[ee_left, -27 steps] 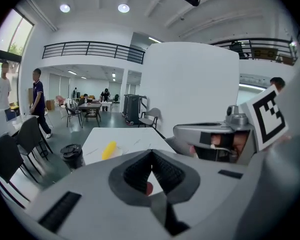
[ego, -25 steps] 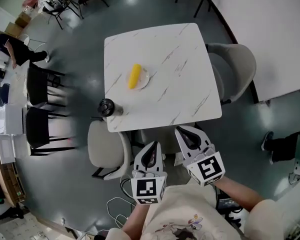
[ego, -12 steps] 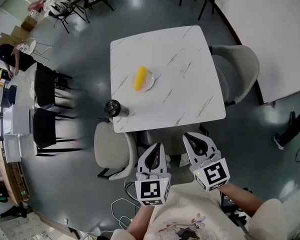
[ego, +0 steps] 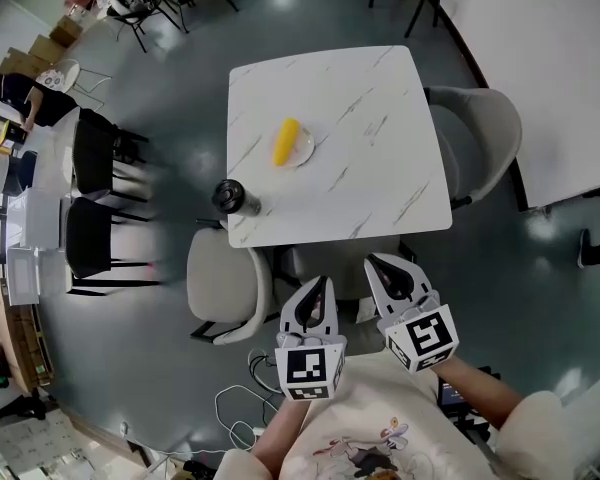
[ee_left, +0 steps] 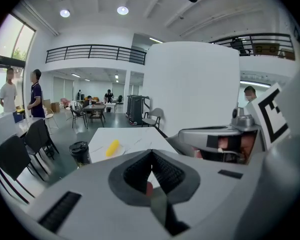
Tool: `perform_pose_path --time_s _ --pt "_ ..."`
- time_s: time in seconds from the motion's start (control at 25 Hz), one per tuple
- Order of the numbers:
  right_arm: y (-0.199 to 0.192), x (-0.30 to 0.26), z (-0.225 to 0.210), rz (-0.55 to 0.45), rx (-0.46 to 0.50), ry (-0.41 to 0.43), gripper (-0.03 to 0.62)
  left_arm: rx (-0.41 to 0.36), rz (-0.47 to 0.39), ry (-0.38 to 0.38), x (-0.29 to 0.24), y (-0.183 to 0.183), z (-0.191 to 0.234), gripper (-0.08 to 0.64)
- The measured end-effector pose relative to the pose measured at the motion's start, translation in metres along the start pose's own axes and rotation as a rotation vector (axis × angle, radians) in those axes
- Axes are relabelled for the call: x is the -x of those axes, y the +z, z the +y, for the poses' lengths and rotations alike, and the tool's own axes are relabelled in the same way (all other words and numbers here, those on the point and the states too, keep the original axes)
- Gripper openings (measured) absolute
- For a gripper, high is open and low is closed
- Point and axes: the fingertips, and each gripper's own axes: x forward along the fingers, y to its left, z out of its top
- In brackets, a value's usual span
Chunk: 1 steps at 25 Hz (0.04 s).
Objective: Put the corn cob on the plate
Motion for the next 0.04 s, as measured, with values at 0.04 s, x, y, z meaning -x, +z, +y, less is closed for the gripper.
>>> perform_pose_path --time_s 0.04 --pt "0.0005 -0.0007 -0.0004 -0.003 0.000 0.001 0.002 -0.002 0.008 0.000 -0.0006 -0.0027 -0.0002 0.008"
